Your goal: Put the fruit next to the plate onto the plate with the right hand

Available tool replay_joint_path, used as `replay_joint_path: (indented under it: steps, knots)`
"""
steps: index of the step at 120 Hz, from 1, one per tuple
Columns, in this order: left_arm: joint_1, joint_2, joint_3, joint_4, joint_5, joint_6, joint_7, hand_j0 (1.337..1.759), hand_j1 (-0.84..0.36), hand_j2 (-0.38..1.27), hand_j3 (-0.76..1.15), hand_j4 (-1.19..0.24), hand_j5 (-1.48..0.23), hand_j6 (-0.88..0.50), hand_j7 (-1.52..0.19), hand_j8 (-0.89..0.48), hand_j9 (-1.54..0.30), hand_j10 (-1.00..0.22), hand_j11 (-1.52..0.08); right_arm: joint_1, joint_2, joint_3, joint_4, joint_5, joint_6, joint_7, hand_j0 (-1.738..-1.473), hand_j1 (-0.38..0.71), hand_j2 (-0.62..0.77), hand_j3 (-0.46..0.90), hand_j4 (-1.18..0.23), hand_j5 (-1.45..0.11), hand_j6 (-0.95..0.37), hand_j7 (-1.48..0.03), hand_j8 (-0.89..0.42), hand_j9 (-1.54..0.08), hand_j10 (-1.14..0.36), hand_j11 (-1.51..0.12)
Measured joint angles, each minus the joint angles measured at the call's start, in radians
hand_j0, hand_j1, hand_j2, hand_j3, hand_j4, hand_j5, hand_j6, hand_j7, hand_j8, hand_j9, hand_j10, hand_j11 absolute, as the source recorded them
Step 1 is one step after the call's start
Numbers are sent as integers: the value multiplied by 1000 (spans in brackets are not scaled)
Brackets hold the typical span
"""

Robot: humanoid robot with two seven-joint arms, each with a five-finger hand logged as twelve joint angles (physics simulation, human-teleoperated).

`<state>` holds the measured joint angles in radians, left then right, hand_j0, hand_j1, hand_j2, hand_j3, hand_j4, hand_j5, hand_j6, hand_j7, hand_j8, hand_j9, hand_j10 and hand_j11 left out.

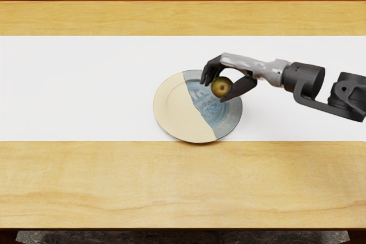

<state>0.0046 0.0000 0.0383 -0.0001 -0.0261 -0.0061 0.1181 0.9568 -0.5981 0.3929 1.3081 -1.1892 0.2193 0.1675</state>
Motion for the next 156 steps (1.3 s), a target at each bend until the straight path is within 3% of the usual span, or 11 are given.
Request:
replay_joint_path:
  steps: [103, 132, 156]
  knots:
    - [0, 0, 0, 0, 0, 0, 0, 1658, 349, 0, 0, 0, 0, 0, 0, 0, 0, 0, 0, -12, 63, -9, -1, 1, -4, -3, -1657, 212, 32, 0, -517, -679, -520, -675, -489, -680, -426, -674]
    - [0, 0, 0, 0, 0, 0, 0, 1658, 349, 0, 0, 0, 0, 0, 0, 0, 0, 0, 0, -18, 74, -1, -2, 28, -50, -2, -1658, -127, 3, 0, -203, -264, -204, -263, -194, -264, -175, -263]
    - [0, 0, 0, 0, 0, 0, 0, 1658, 349, 0, 0, 0, 0, 0, 0, 0, 0, 0, 0, -19, 70, 0, -1, 37, -63, -2, -1658, -267, 3, 0, -78, -99, -79, -99, -74, -99, -67, -99]
